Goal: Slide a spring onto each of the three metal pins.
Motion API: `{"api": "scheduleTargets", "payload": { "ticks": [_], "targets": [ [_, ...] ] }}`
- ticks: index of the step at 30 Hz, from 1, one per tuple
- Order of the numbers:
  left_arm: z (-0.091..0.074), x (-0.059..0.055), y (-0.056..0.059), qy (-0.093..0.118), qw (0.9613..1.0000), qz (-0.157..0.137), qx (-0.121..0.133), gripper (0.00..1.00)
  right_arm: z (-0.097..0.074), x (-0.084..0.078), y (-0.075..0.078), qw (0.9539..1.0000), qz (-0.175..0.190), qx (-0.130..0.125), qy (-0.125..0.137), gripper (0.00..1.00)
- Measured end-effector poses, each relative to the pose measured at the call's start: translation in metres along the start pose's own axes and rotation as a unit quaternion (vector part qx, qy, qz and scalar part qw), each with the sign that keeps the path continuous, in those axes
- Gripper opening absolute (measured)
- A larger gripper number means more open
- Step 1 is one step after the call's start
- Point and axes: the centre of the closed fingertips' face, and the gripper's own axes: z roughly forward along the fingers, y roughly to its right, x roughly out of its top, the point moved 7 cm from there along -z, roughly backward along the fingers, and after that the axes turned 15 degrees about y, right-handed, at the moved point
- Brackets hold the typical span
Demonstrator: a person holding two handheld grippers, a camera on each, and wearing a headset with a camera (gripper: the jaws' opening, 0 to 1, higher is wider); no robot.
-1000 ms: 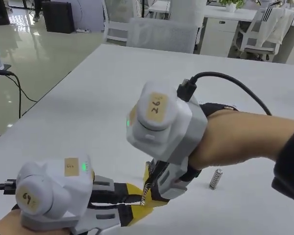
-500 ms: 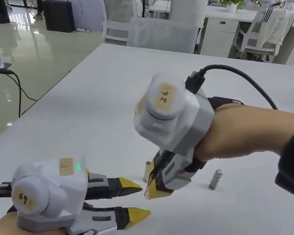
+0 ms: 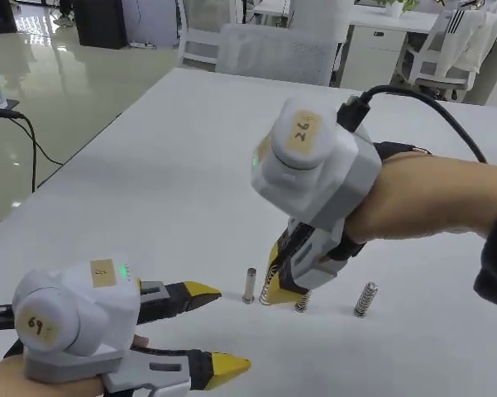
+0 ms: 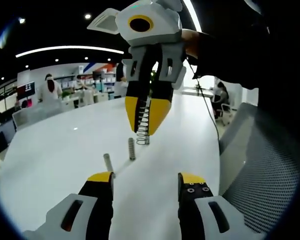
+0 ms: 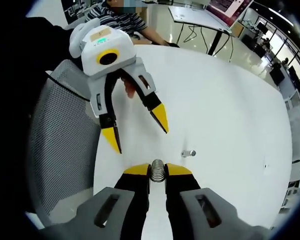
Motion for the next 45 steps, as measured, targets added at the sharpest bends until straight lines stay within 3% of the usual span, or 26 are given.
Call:
{"api": "scheduleTargets", "payload": {
  "ticks": [18,26,45],
  "targets": [
    [-0.003,-0.002,-0.002,0.001,0.9999,-0.006,0.015,0.62,0.016,-0.001,0.046,0.9987,0.004,-0.05,-0.004,0.08],
    [-0.004,-0.001,-0.003,0.001,0.9999,-0.006,0.016,0.63,0.03,-0.003,0.056,0.999,0.008,-0.043,-0.011,0.08],
    [-0.007,-0.003,-0.005,-0.001,0.9998,-0.006,0.018,0.6,0.046,-0.013,0.06,0.9989,0.017,-0.029,-0.032,0.08]
  ]
}}
